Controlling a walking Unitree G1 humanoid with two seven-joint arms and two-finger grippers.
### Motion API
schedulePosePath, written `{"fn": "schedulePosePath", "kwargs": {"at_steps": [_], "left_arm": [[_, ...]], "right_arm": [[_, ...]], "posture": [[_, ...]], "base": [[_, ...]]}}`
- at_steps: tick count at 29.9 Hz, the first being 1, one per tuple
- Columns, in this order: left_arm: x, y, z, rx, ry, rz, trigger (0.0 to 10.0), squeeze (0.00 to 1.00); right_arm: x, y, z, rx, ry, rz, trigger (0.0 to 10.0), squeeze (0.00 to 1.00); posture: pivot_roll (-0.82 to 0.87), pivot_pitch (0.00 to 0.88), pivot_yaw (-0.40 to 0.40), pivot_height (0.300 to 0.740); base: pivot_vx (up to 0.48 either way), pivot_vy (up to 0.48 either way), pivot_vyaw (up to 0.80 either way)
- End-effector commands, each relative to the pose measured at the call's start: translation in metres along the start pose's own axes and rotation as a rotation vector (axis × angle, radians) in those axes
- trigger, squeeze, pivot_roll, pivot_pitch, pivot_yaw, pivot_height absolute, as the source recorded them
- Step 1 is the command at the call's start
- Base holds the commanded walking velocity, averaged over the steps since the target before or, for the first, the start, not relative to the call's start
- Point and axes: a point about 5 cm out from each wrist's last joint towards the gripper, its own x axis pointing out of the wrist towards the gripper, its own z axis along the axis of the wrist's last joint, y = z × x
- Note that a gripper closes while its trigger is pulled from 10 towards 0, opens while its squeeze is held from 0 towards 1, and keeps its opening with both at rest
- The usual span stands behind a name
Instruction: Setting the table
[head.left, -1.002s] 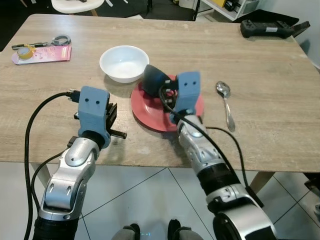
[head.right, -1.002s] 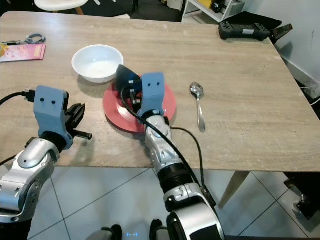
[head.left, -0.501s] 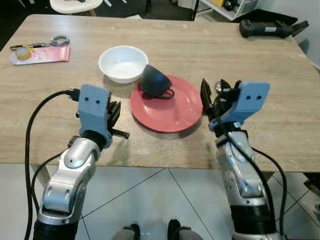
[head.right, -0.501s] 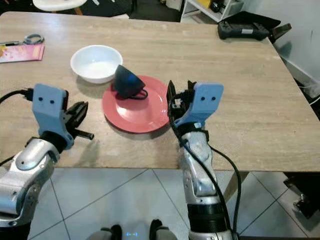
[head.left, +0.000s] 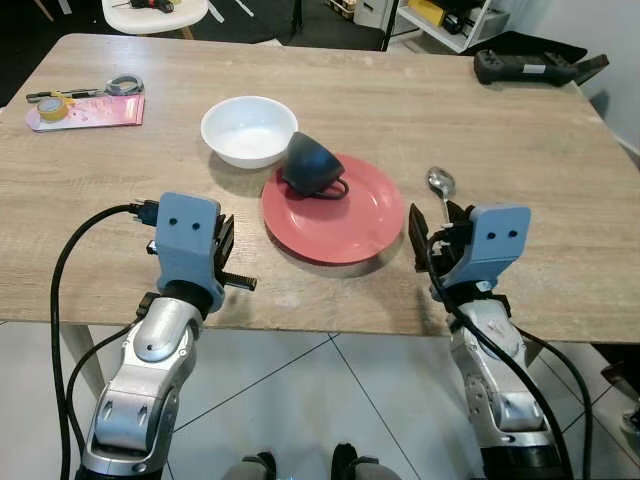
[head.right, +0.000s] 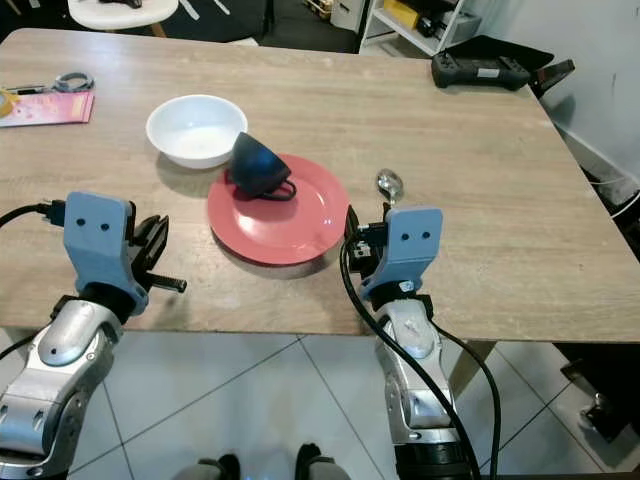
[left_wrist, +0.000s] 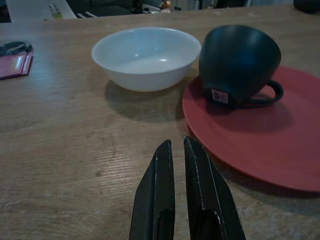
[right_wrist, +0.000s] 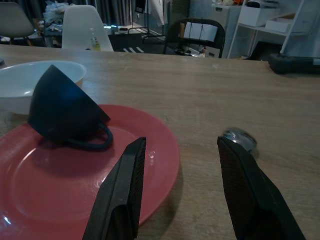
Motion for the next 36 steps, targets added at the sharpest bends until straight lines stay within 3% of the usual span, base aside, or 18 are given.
{"fn": "schedulePosePath", "kwargs": {"at_steps": [1, 36], "left_arm": [[-0.0002, 0.0013, -0.0071, 0.003, 0.027, 0.02, 10.0, 0.0], [0.0074, -0.0011, -0.012, 0.012, 0.036, 0.027, 10.0, 0.0]], "right_arm": [[-0.0007, -0.0019, -0.0067, -0.003, 0.037, -0.012, 10.0, 0.0], [0.0017, -0.0033, -0.008, -0.004, 0.042, -0.022, 10.0, 0.0]], "posture": [[0.06, 0.157, 0.01, 0.74], [0.06, 0.145, 0.016, 0.74]], "base": [[0.0, 0.0, 0.0], [0.0, 0.0, 0.0]]}}
